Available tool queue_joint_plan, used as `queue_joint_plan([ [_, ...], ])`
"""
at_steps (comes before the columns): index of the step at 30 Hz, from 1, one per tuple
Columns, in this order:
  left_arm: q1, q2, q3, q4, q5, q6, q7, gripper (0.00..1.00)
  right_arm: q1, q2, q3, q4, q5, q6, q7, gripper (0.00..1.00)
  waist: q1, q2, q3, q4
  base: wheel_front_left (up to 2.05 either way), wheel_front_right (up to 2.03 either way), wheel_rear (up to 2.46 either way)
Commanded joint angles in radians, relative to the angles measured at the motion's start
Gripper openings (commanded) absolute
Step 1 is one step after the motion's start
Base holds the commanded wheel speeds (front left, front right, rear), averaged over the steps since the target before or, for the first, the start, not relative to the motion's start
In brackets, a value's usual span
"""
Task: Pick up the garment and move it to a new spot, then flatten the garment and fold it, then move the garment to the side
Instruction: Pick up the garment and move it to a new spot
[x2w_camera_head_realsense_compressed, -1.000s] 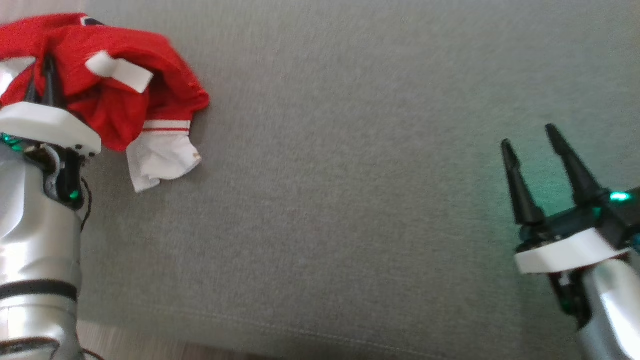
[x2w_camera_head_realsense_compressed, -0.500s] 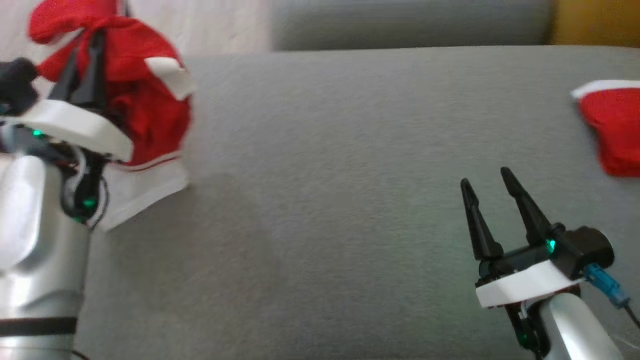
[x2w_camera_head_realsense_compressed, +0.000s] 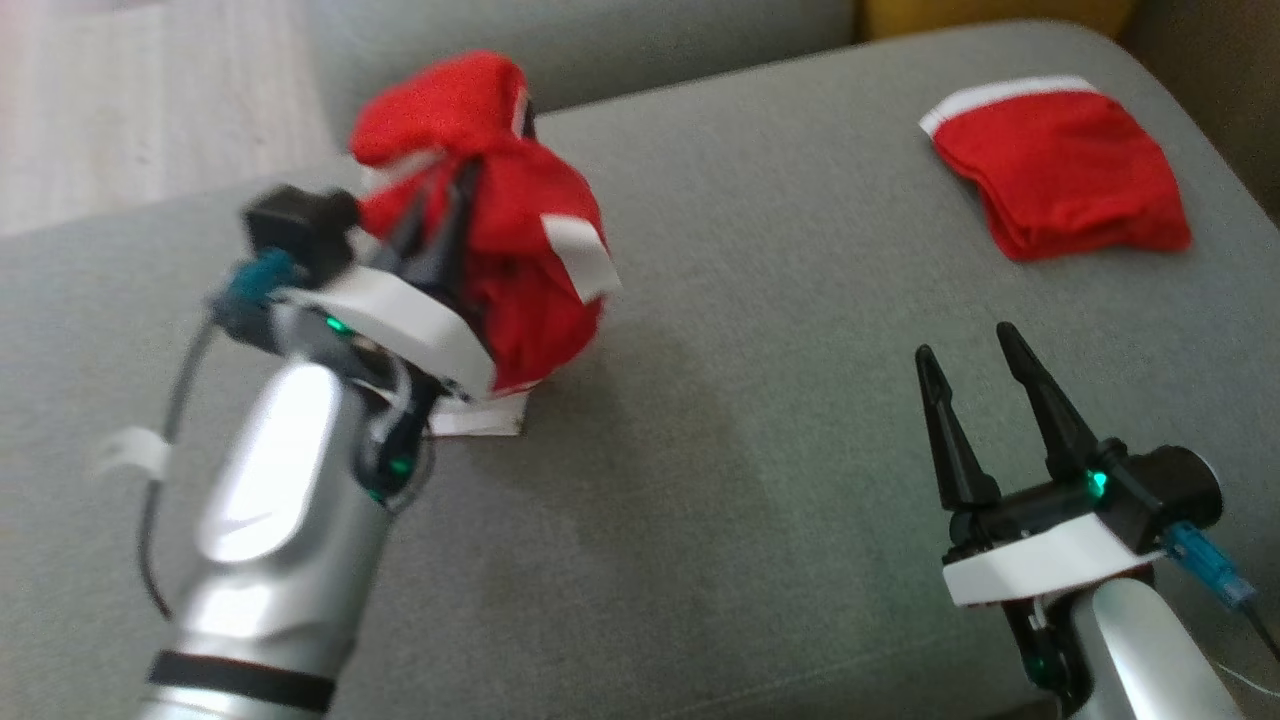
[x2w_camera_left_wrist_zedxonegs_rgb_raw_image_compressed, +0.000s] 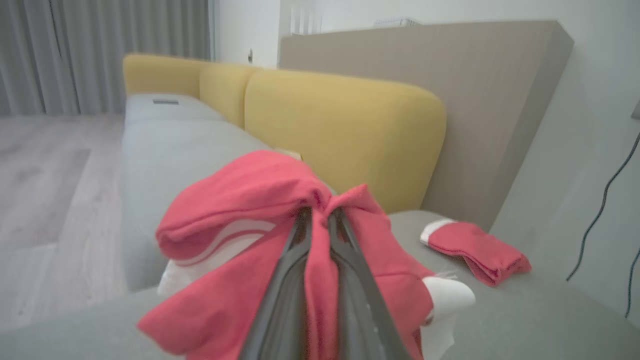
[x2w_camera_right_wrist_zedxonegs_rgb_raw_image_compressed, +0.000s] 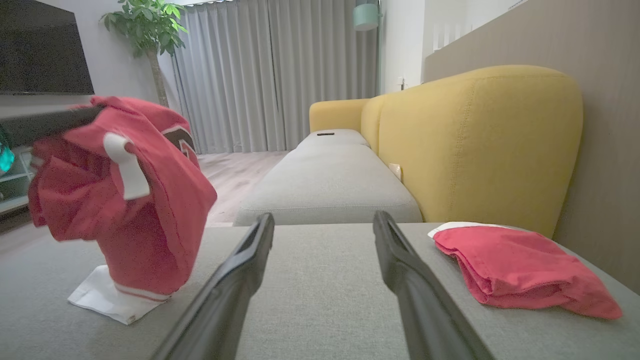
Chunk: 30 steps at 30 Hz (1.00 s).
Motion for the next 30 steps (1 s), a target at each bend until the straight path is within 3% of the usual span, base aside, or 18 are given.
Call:
queue_joint_plan([
  [1, -0.051, 0.021, 0.026, -0.019, -0.001, 0.004, -0.015, 0.00, -0.053, 0.007, 0.017, -0.038, -0.005, 0.007, -0.006, 1.00, 0.0001, -0.0001, 0.035, -0.031, 0.00, 0.00, 0.00],
  [11, -0.080, -0.046, -0.121, 0.263, 0.027, -0.011, -0.119, 0.00, -0.093, 0.027, 0.020, -0.050, 0.001, 0.007, -0.006, 1.00, 0.0001, -0.0001, 0.149, -0.074, 0.00, 0.00, 0.00],
  [12, -0.081, -0.048, -0.132, 0.280, 0.027, -0.011, -0.124, 0.43, -0.095, 0.029, 0.019, -0.049, 0.001, 0.007, -0.006, 1.00, 0.0001, -0.0001, 0.152, -0.074, 0.00, 0.00, 0.00],
  [13, -0.084, -0.050, -0.141, 0.292, 0.029, -0.012, -0.128, 1.00, -0.096, 0.031, 0.016, -0.047, 0.000, 0.007, -0.006, 1.00, 0.0001, -0.0001, 0.152, -0.071, 0.00, 0.00, 0.00],
  [15, -0.086, -0.053, -0.150, 0.302, 0.029, -0.010, -0.132, 1.00, -0.092, 0.035, 0.013, -0.040, -0.001, 0.007, -0.006, 1.00, 0.0001, -0.0001, 0.143, -0.062, 0.00, 0.00, 0.00],
  [20, -0.034, -0.054, -0.114, 0.173, 0.068, 0.048, -0.133, 1.00, -0.064, 0.045, 0.012, -0.019, 0.004, 0.007, -0.006, 1.00, 0.0001, -0.0001, 0.078, -0.016, 0.00, 0.00, 0.00],
  [30, 0.273, -0.041, 0.044, -0.096, 0.116, 0.111, -0.133, 1.00, 0.021, 0.071, 0.014, 0.026, 0.013, 0.007, -0.006, 1.00, 0.0001, -0.0001, -0.075, 0.099, 0.00, 0.00, 0.00],
])
